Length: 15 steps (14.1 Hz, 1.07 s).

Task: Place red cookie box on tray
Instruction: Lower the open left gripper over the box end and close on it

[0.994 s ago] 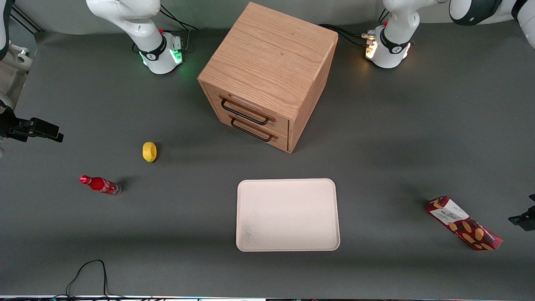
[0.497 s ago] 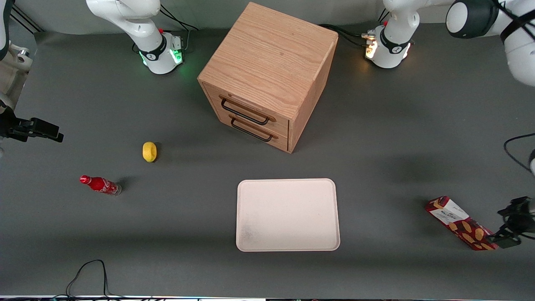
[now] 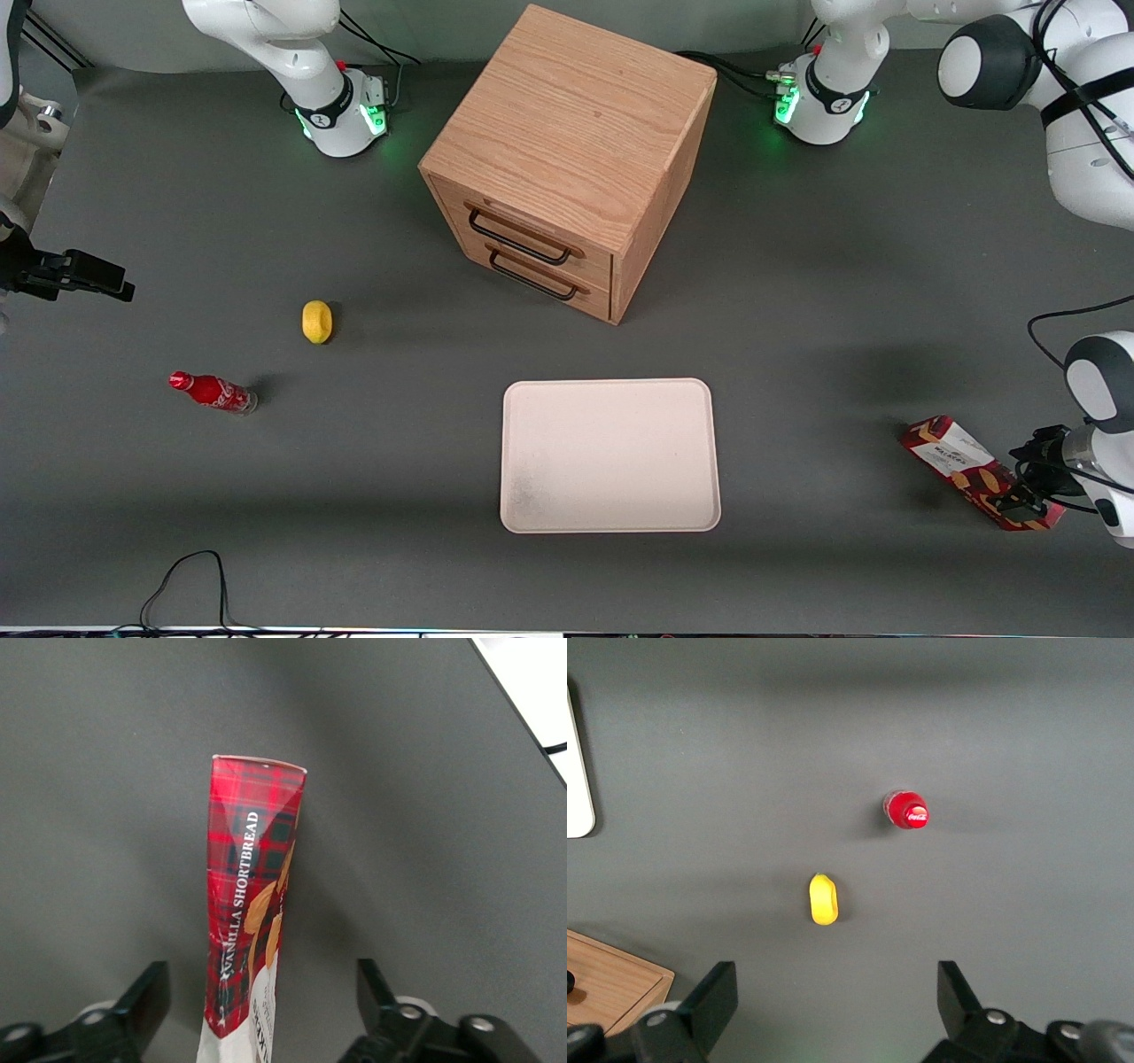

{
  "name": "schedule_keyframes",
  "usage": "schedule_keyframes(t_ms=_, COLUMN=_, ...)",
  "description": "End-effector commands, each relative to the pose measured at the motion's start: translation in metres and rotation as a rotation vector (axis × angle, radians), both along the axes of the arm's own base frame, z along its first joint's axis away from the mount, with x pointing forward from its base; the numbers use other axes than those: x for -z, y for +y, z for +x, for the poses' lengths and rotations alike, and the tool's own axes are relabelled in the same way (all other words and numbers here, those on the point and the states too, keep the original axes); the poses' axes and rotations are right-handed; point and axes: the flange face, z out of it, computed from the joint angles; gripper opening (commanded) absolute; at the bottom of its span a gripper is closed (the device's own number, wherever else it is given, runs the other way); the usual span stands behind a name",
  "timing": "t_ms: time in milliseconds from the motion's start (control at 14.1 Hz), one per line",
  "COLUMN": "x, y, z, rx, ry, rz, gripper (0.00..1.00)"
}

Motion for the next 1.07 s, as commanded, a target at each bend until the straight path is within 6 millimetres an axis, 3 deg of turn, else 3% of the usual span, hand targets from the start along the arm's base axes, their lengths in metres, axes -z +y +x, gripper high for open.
schedule_keyframes(t_ms=0, x=0.003, y=0.000, z=-0.002, rx=-0.039, ry=-0.005, rz=-0.005, gripper=0.65)
schedule_keyframes(t_ms=142, x=0.010, y=-0.001, z=-0.004, rx=-0.055, ry=0.001, rz=-0.007, gripper=0.48)
schedule_keyframes(t_ms=355, x=0.013, y=-0.002, z=-0.005, rx=-0.057, ry=0.008, rz=-0.007, gripper=0.38)
schedule_keyframes(t_ms=568, x=0.013, y=-0.001, z=-0.005, rx=-0.048, ry=0.009, rz=-0.007, gripper=0.00)
schedule_keyframes(t_ms=781, x=0.007, y=-0.001, z=-0.004, rx=-0.042, ry=0.003, rz=0.004, gripper=0.00)
schedule_keyframes(t_ms=994, x=-0.017, y=0.000, z=-0.005, rx=-0.040, ry=0.009, rz=0.007, gripper=0.00)
